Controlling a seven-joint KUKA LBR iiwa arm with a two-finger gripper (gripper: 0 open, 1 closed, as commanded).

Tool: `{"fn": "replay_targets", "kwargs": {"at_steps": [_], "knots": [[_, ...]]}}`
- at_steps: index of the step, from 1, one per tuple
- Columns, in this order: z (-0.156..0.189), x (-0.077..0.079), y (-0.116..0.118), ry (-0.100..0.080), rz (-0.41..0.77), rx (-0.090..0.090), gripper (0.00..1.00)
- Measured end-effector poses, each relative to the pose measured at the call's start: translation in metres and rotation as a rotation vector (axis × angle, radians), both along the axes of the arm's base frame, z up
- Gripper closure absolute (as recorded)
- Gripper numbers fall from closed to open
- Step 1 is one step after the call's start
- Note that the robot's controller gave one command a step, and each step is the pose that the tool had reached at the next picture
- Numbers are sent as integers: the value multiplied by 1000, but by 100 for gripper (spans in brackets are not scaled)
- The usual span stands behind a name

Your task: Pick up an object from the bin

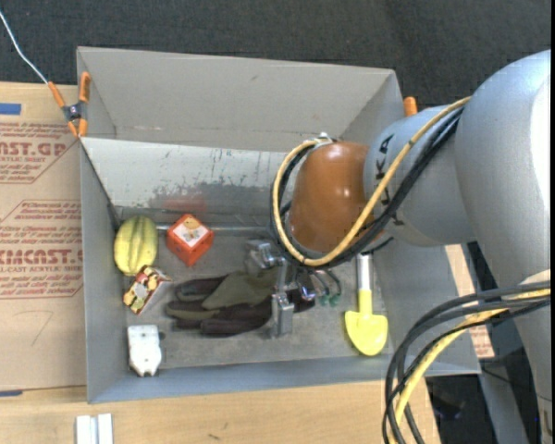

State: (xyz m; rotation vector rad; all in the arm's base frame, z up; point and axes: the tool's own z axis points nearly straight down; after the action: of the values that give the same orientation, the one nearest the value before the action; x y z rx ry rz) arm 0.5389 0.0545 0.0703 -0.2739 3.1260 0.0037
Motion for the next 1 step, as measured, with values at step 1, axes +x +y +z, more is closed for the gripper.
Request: {"fn": "replay_targets", "kwargs": {"at_steps": [1], "knots": [[0,17,-9,-2,3,0,0]]}}
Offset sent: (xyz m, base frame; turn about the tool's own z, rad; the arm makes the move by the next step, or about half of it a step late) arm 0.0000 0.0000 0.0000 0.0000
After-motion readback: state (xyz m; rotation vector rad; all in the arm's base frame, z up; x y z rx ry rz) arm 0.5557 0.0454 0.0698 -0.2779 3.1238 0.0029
